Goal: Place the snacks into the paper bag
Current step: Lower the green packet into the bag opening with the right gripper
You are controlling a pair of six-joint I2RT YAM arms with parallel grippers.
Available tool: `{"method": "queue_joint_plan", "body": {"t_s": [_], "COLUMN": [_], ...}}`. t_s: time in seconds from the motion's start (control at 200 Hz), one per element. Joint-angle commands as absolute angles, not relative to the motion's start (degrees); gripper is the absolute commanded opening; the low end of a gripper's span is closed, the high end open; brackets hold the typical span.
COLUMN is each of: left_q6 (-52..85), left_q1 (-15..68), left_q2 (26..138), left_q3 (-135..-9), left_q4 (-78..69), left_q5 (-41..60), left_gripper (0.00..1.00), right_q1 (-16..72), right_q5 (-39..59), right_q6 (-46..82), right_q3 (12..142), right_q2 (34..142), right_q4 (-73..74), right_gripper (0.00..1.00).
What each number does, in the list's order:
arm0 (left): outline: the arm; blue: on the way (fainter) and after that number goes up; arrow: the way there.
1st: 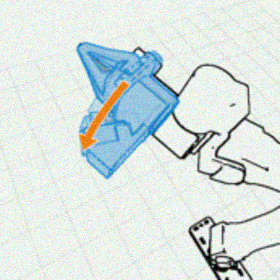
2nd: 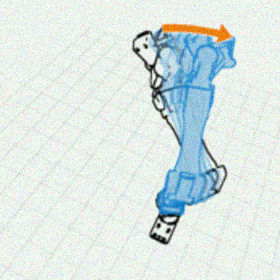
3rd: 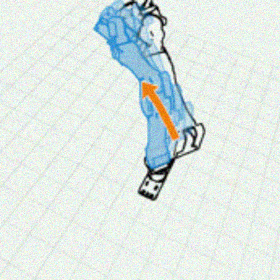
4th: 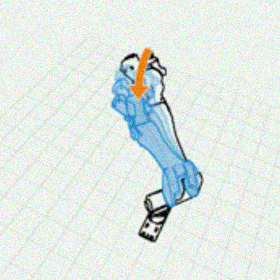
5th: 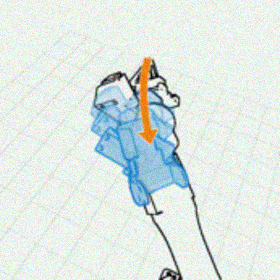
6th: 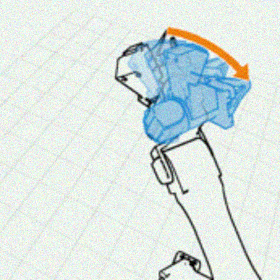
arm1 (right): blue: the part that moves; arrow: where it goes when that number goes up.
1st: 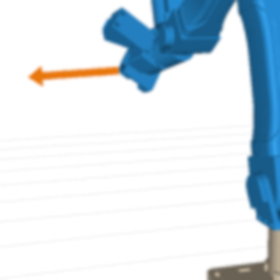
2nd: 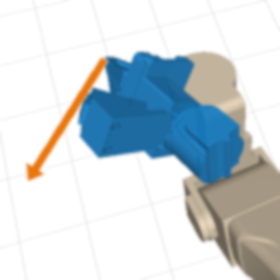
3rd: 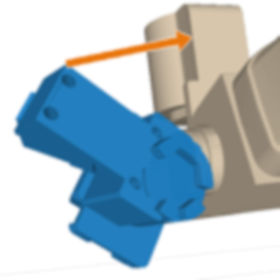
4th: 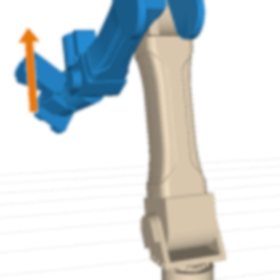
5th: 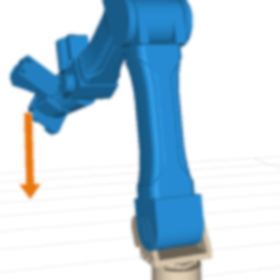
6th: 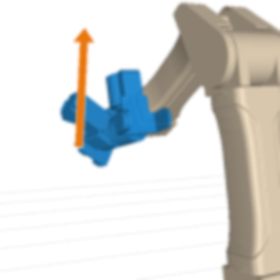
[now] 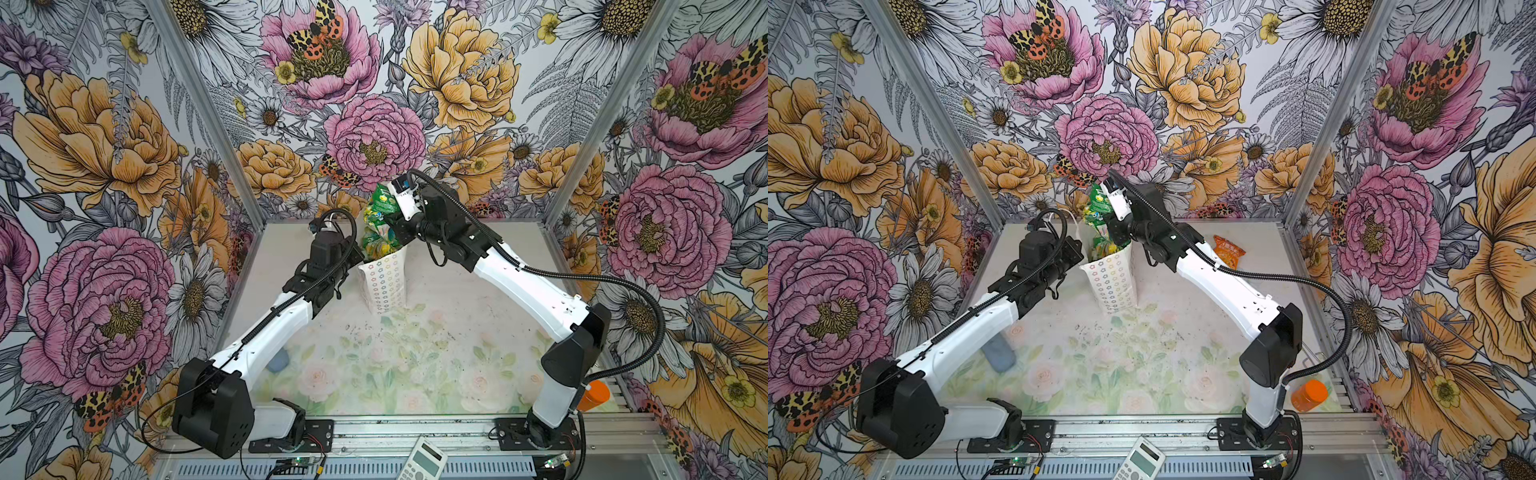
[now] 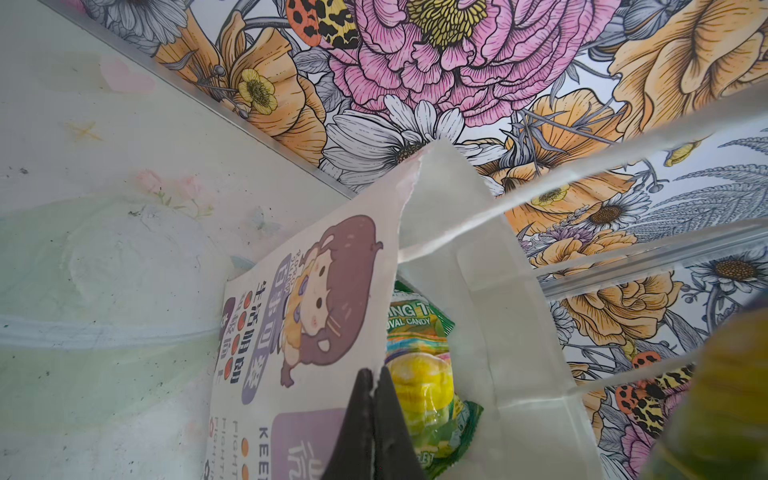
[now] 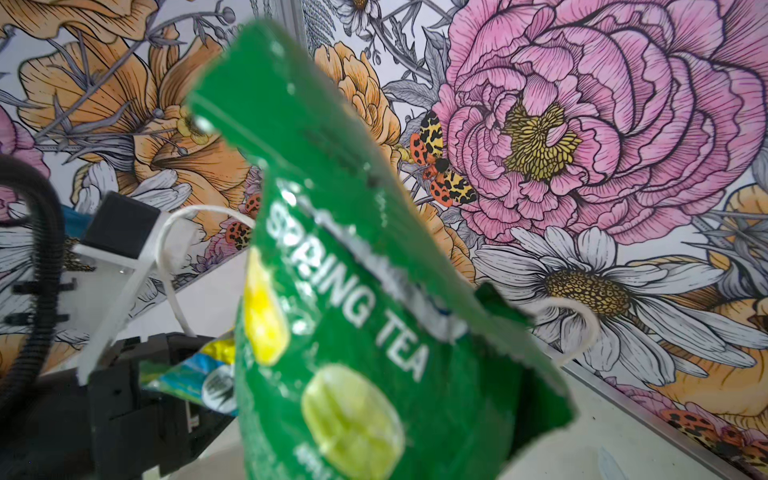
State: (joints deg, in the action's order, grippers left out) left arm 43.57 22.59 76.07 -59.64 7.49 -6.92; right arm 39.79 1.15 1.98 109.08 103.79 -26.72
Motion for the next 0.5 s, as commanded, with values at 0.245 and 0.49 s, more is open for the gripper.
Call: {"method": "queue_joint_plan", "body": {"t_s": [0.245, 0.49], "left_q6": [43.77, 43.77], "left_q1": [22.00, 21.97], "left_q2": [74.44, 74.65], "left_q3": [-59.23, -59.32], "left_q4": [5.31, 5.28], "left_q5": [-5.98, -5.81], "left_gripper": [0.00, 0.00], "right_q1": [41.21, 42.75], "right_q5": [-7.05, -11.40], "right_q6": [-4.64, -8.93], "right_q3": [111.23, 111.23], "right_q2": [105.15, 106.24], "right_q4": [-25.44, -26.37], "right_gripper": [0.19, 0.24]}}
